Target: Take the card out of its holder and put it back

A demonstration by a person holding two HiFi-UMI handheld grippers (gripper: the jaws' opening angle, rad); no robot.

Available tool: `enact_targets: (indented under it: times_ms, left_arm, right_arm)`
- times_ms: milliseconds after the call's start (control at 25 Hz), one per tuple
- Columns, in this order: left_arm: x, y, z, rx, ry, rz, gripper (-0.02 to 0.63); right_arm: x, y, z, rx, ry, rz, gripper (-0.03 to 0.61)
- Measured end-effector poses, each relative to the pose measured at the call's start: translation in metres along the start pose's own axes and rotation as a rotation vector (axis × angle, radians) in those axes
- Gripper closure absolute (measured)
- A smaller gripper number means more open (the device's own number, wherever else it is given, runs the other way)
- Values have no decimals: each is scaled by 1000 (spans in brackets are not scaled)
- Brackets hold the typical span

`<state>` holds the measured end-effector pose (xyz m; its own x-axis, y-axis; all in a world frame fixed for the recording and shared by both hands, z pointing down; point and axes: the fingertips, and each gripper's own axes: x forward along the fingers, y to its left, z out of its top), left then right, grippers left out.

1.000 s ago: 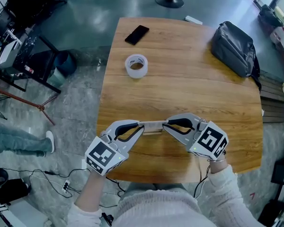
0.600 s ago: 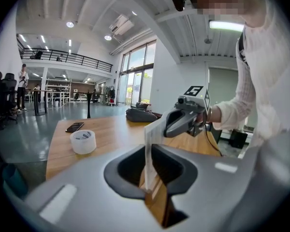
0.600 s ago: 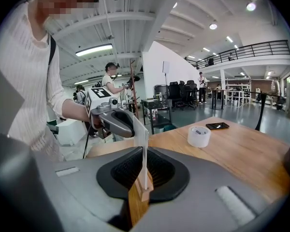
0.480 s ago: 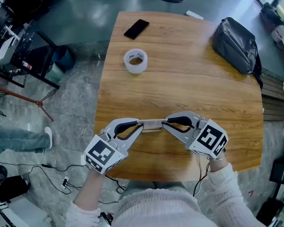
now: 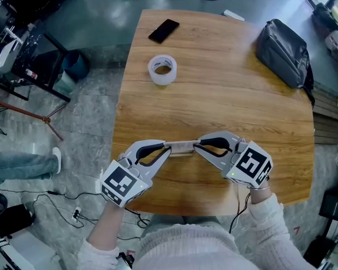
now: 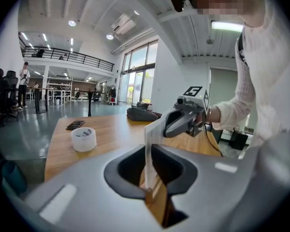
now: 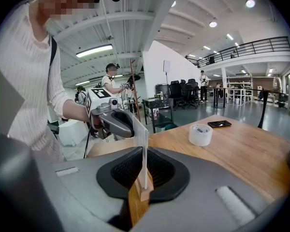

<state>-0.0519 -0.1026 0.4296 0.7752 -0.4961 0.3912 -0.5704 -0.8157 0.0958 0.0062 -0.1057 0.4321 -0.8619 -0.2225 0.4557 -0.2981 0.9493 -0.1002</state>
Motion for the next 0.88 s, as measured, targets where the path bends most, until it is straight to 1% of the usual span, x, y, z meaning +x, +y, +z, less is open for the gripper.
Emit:
enact_targets:
  times_ms: [440, 880]
  left_arm:
    - [8, 2, -19, -30, 31, -13, 569]
    - [16, 0, -40, -80, 55, -25, 569]
  right_arm:
    - [10, -2, -18, 39, 22, 14, 549]
    - [18, -1, -41, 80, 52, 23, 548]
